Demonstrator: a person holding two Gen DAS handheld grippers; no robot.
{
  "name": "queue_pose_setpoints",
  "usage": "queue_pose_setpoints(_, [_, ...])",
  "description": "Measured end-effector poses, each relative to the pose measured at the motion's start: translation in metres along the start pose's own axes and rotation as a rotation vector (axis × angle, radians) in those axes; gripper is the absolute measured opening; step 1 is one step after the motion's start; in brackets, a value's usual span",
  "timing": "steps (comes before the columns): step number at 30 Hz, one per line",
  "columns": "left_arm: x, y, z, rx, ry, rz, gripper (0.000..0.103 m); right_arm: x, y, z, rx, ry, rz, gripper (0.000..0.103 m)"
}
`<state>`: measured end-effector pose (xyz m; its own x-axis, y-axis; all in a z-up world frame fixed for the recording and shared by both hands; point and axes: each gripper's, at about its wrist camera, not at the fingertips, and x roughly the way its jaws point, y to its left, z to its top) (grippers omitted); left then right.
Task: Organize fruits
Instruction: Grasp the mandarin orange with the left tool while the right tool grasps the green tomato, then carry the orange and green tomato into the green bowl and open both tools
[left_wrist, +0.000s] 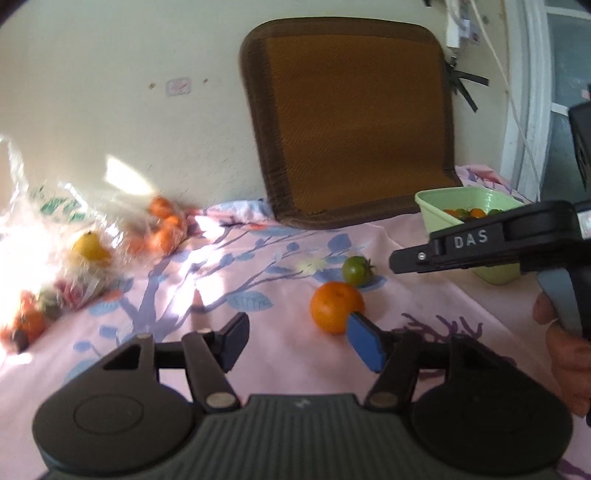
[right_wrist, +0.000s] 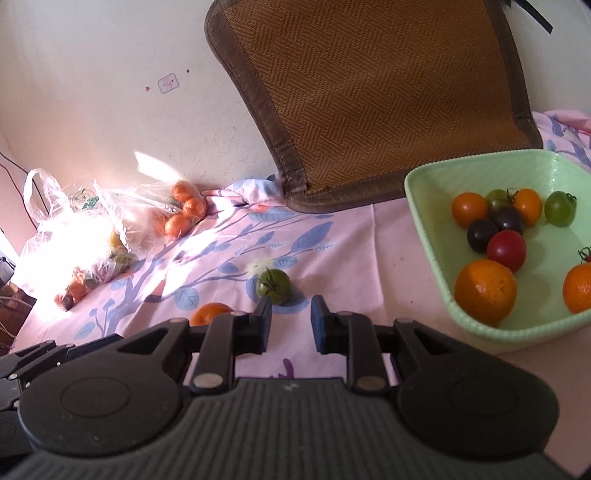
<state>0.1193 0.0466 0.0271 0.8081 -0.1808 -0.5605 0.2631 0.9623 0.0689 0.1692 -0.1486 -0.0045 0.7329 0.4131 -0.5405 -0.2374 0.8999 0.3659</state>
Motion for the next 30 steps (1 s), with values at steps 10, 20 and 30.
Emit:
queue_pose_setpoints(10, [0.039, -0.022, 0.006, 0.064, 0.035, -0.048, 0.057, 0.027, 0.01, 0.016, 0.033, 0.041, 0.045, 0.047])
queue_pose_setpoints(20, [0.011, -0.02, -0.005, 0.009, 0.025, -0.133, 0.041, 0.022, 0.008, 0.013, 0.046, 0.054, 0.049, 0.029])
queue_pose_setpoints(30, [-0.051, -0.096, -0.031, 0.078, 0.001, -0.329, 0.042, -0.124, -0.021, -0.074, -0.123, -0.127, -0.097, 0.029])
